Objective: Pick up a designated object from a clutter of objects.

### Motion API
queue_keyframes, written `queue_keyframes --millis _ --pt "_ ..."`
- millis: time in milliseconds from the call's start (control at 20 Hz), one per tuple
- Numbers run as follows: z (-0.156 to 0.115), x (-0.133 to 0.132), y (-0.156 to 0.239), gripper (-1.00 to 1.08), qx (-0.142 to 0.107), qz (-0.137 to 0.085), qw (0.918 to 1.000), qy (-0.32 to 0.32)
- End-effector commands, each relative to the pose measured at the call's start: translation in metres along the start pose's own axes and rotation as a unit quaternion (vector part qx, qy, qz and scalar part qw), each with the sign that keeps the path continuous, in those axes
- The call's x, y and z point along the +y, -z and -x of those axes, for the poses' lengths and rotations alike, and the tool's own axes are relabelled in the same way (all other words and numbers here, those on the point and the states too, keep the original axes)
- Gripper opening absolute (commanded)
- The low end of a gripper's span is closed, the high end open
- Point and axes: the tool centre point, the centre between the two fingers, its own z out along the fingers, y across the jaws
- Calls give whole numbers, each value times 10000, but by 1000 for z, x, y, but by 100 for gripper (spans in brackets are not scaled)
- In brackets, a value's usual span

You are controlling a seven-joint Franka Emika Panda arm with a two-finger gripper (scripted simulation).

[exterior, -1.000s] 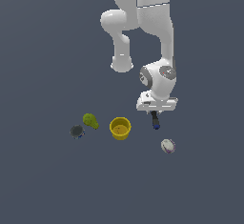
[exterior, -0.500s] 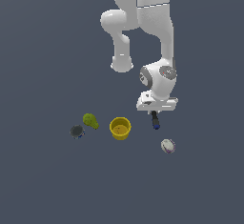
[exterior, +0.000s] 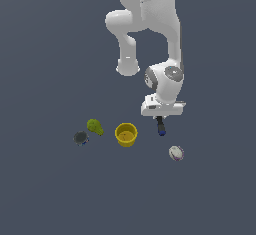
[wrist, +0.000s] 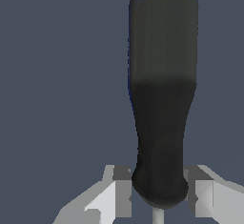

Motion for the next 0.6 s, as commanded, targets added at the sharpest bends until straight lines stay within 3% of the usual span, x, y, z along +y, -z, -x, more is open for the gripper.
queue_keyframes --millis 0,550 --pt "-6 10 12 -100 8 -2 10000 -4" --pt "-46 79 92 -100 5 -14 10000 0"
